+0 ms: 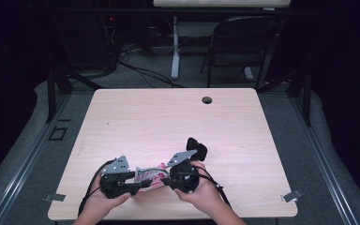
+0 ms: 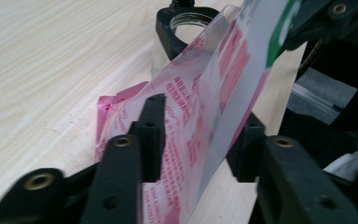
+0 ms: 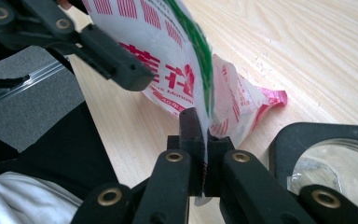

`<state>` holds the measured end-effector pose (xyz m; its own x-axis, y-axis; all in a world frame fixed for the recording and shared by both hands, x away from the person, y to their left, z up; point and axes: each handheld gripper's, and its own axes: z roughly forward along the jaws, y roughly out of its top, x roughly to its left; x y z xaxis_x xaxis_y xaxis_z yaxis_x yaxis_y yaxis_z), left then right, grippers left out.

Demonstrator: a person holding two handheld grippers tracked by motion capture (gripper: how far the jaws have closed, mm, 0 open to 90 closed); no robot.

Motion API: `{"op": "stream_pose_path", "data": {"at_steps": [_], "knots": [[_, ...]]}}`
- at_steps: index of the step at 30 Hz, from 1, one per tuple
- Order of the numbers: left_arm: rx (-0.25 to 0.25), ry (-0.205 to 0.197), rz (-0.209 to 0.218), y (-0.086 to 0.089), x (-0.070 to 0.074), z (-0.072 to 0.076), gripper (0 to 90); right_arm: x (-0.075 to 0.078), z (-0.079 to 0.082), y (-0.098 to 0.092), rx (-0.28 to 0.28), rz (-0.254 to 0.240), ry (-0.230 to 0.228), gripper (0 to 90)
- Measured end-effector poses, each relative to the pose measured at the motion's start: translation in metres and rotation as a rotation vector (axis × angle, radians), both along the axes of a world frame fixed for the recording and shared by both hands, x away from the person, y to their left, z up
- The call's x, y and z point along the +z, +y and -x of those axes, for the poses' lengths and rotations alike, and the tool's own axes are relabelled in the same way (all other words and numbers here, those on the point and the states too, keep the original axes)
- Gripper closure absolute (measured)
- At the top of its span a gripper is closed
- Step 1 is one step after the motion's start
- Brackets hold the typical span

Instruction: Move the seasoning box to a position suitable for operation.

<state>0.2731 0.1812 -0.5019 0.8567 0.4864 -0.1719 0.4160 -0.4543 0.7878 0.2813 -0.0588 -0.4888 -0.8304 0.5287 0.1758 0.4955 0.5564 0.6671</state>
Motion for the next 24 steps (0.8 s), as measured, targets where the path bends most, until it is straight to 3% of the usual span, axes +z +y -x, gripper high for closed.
{"op": "stream_pose_path", "data": {"at_steps": [1, 4, 7, 12, 15, 24], "knots": [[0.000, 0.000, 0.000, 0.000, 0.000, 0.000, 58.3, 0.000, 0.000, 0.000, 0.000, 0.000, 0.000, 90.0], [0.041, -0.069, -0.034, 0.004, -0.002, 0.001, 54.6, 0.002, -0.001, 0.000, 0.001, -0.002, -0.006, 90.0], [0.041, -0.045, -0.011, 0.008, -0.006, 0.003, 52.2, 0.003, -0.002, 0.001, -0.001, -0.008, -0.013, 90.0], [0.102, -0.037, -0.020, 0.016, -0.019, 0.010, 45.0, 0.005, -0.004, 0.002, 0.009, -0.014, -0.014, 90.0], [0.102, -0.032, -0.020, 0.019, -0.026, 0.013, 44.8, 0.006, -0.006, 0.003, 0.010, -0.022, -0.012, 90.0], [0.128, -0.011, -0.064, 0.019, -0.046, 0.011, 38.1, 0.008, -0.009, 0.005, 0.019, -0.032, -0.008, 90.0]]}}
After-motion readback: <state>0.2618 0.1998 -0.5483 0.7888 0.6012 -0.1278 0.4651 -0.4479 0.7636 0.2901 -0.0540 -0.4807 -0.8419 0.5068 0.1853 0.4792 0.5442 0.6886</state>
